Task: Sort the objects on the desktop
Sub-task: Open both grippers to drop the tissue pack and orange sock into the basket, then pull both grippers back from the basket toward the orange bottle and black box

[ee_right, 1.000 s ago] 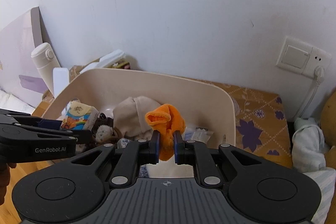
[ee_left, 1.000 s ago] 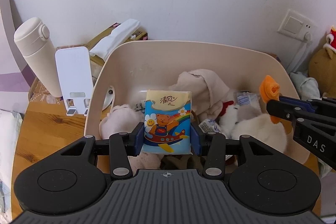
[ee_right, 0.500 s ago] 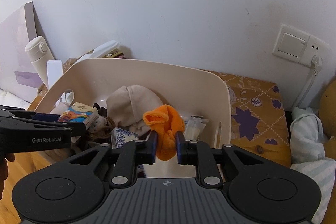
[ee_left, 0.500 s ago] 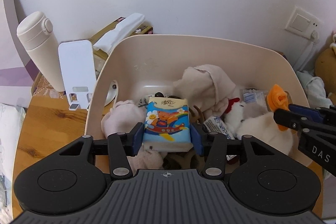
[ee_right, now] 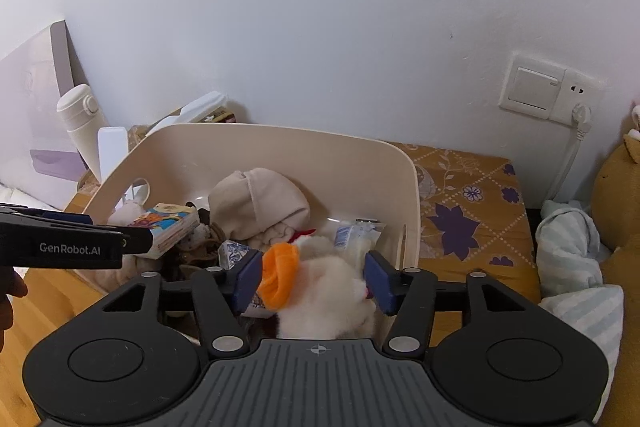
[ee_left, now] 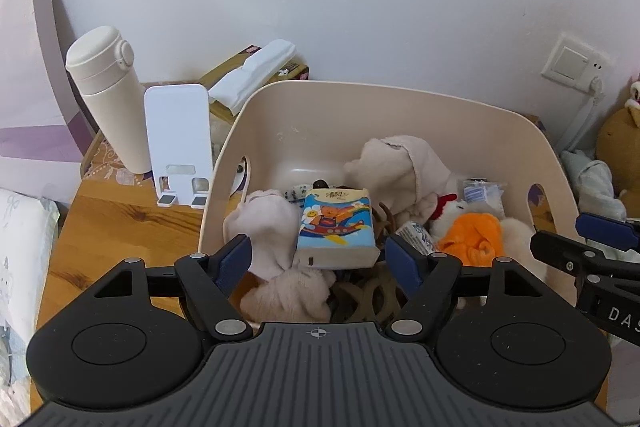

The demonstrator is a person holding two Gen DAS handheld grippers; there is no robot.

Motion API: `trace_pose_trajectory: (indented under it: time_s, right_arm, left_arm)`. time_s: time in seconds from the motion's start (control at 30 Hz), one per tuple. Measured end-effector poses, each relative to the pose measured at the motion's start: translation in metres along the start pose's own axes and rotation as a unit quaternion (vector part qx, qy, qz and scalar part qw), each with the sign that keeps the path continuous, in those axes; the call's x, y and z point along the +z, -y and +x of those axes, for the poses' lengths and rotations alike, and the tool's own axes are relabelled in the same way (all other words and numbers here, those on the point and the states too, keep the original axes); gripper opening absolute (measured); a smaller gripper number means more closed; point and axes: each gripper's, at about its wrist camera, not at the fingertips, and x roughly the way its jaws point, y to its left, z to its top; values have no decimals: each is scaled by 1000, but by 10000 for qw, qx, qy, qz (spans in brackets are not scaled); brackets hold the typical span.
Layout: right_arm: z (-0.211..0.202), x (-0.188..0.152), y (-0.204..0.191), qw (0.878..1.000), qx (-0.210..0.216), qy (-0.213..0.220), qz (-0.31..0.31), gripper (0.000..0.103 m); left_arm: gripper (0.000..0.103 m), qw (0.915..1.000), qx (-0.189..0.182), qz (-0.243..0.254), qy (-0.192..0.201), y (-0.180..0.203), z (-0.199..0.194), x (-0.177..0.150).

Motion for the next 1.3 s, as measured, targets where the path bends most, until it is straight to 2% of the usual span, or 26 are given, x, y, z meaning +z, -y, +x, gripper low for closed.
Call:
trace_pose_trajectory:
  time_s: [0.13,0.27,0.5,0.67,0.87,1.3]
  right_arm:
    - [-9,-5,3,10000,-45,29,-16,68]
    - [-19,-13,8,9999,-75,81,33,78]
    - [-29,-35,15,9999,-111,-43,115,80]
    - [-30,-50,19,9998,-111,-165,97,80]
    - [-27,-66,23,9992,-126,-364,61,81]
    - [-15,-94,31,9966,-40,-817,22,81]
  left_arm:
    - [75,10000,-18,14,-6,-1,-10,-6]
    - [76,10000,-49,-41,-39,-5,-21,-15]
    - [76,9993,-206,-276,-137,-10,-33,-35]
    - [76,9988,-313,-169,-324,0,-33,-51]
    - [76,9971,-370,-43,-669,14,-23,-71]
    - [76,9914,-484,-97,-1210,29,-5,-95]
